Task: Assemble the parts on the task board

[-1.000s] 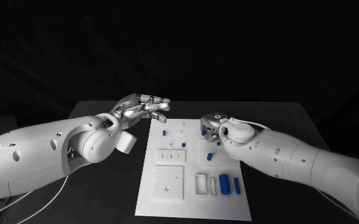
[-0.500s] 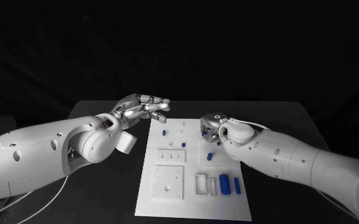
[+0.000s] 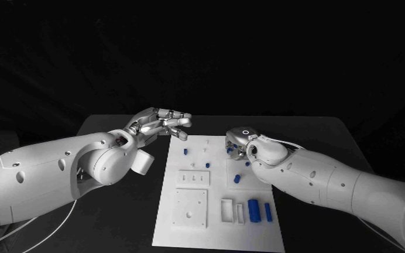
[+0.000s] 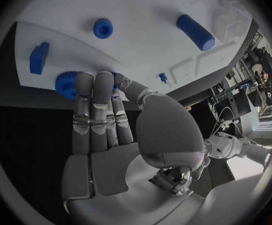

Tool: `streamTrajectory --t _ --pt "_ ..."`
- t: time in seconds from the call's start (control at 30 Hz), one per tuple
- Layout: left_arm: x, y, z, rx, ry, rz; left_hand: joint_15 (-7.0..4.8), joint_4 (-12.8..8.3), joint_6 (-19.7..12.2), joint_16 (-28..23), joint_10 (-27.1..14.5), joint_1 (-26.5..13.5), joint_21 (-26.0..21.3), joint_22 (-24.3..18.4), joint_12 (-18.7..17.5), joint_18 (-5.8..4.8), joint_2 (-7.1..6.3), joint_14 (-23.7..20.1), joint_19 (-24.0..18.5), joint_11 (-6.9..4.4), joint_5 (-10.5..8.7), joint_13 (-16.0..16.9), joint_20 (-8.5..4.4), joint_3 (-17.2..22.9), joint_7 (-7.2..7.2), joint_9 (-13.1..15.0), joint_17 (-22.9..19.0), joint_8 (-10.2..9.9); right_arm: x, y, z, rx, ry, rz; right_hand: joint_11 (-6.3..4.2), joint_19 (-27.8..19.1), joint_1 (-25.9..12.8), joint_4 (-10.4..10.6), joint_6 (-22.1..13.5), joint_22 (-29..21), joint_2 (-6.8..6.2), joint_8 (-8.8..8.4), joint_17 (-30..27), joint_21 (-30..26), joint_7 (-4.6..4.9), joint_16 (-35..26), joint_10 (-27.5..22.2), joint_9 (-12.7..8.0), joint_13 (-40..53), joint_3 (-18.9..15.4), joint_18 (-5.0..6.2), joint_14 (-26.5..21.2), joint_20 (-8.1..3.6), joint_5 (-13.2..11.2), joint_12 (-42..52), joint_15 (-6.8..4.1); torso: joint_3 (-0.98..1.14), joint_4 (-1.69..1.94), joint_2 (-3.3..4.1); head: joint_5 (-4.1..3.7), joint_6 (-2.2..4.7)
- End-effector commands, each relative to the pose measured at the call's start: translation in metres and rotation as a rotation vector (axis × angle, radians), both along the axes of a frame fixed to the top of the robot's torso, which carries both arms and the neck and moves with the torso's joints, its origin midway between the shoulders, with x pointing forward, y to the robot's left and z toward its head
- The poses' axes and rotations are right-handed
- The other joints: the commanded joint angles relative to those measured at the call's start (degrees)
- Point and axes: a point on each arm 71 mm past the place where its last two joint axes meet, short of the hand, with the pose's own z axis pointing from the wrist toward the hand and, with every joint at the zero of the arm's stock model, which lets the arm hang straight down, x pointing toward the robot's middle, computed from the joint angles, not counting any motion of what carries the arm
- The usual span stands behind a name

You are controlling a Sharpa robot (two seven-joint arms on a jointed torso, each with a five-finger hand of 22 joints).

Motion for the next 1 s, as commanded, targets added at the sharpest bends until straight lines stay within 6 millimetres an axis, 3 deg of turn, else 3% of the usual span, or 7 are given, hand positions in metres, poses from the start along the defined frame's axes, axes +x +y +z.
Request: streamTrajectory --t 0.03,0.17,0.23,0.37,0.63,0.8,1.0 --pt "0.002 0.001 0.001 0.001 -0.007 0.002 0.03 0.1 -0.2 -0.3 -0.4 -0.3 0.1 0.0 -0.1 0.64 -0.29 -0.5 -0.1 0.05 -0.05 0.1 0.1 -0.4 0.01 0.1 0.0 0.0 0.0 0.003 0.009 0.012 -0.049 -0.002 -0.07 0.1 0.0 0.0 0.4 0.2 0.37 0.01 0.1 0.4 -0.07 -0.1 0.3 0.0 0.1 -0.2 -0.66 0.1 -0.42 -0.1 0.1 -0.37 -0.02 -0.01 0.03 0.16 0.5" --pt "0.004 0.004 0.001 0.004 -0.01 0.015 0.04 0.1 0.0 -0.4 -0.3 -0.2 0.1 -0.1 -0.1 0.62 -0.36 -0.5 -0.1 0.06 -0.17 0.1 0.11 -0.4 0.01 0.1 0.1 0.0 0.0 0.008 0.016 0.022 -0.068 0.004 -0.13 0.2 0.0 0.0 0.5 0.5 0.34 -0.02 0.1 0.2 -0.12 -0.2 0.4 0.0 0.1 -0.3 -0.71 0.1 -0.45 -0.1 0.1 -0.4 0.01 -0.22 -0.03 0.25 0.72" --pt "0.005 0.005 0.001 0.005 -0.012 0.02 0.04 0.1 0.0 -0.4 -0.3 -0.2 0.1 -0.1 -0.1 0.62 -0.36 -0.5 -0.1 0.06 -0.17 0.1 0.11 -0.4 0.01 0.1 0.1 0.0 0.001 0.01 0.021 0.027 -0.08 0.006 -0.09 0.4 0.0 0.0 0.5 1.1 0.22 -0.01 0.3 -0.3 -0.09 -0.3 0.4 0.0 0.1 -0.3 -0.74 0.2 -0.48 -0.1 0.1 -0.4 -0.07 -0.23 -0.05 0.25 0.85" --pt "0.005 0.005 0.001 0.007 -0.013 0.025 0.04 0.0 0.0 -0.4 -0.3 -0.2 0.1 -0.1 -0.1 0.61 -0.36 -0.6 -0.1 0.06 -0.16 0.1 0.11 -0.4 0.01 0.1 0.1 0.0 0.003 0.014 0.026 0.034 -0.1 0.005 -0.07 0.6 0.0 0.0 0.5 1.6 0.06 -0.03 0.4 -0.4 -0.09 -0.3 0.3 0.0 0.1 0.0 -0.75 0.2 -0.48 -0.1 0.1 -0.39 -0.19 -0.13 0.01 0.21 1.18" --pt "0.006 0.002 0.001 0.011 -0.017 0.024 0.0 -0.8 0.2 -0.5 -0.2 0.7 0.3 -0.2 -0.1 0.62 -0.74 -0.7 -0.3 0.03 -0.54 0.1 0.05 -0.3 -0.02 0.1 0.1 0.0 0.007 0.031 0.03 0.057 -0.135 0.004 0.04 1.1 -0.2 0.3 0.2 3.1 -0.39 -0.03 0.6 -1.0 -0.03 -0.4 0.0 0.0 0.1 1.1 -0.61 0.2 -0.39 0.0 0.1 -0.35 -0.1 0.04 0.08 0.25 1.54" --pt "0.006 -0.002 0.001 0.014 -0.019 0.017 0.0 -1.1 0.2 -0.6 -0.1 0.9 0.4 -0.1 -0.1 0.6 -0.83 -0.8 -0.5 0.02 -0.7 0.1 0.05 -0.3 -0.03 0.1 0.1 0.0 0.009 0.045 0.03 0.071 -0.147 0.01 0.15 1.2 -0.2 0.1 0.1 3.8 -0.55 -0.01 0.7 -1.2 0.04 -0.3 -0.2 0.0 0.1 1.8 -0.5 0.2 -0.29 0.0 0.1 -0.25 -0.24 0.42 0.27 0.37 1.58" --pt "0.006 -0.006 0.001 0.015 -0.02 0.007 0.03 -1.3 0.3 -0.7 0.1 0.8 0.7 -0.1 -0.1 0.57 -0.75 -0.8 -0.8 0.0 -0.86 0.1 0.07 -0.3 -0.04 0.1 0.1 0.0 0.011 0.055 0.03 0.081 -0.149 0.01 0.24 1.5 -0.2 0.1 -0.2 5.0 -0.72 -0.04 0.7 -1.6 0.12 -0.1 -0.4 0.0 0.1 2.2 -0.32 0.1 -0.22 0.0 0.1 -0.24 -0.66 1.21 0.63 -0.09 1.65"
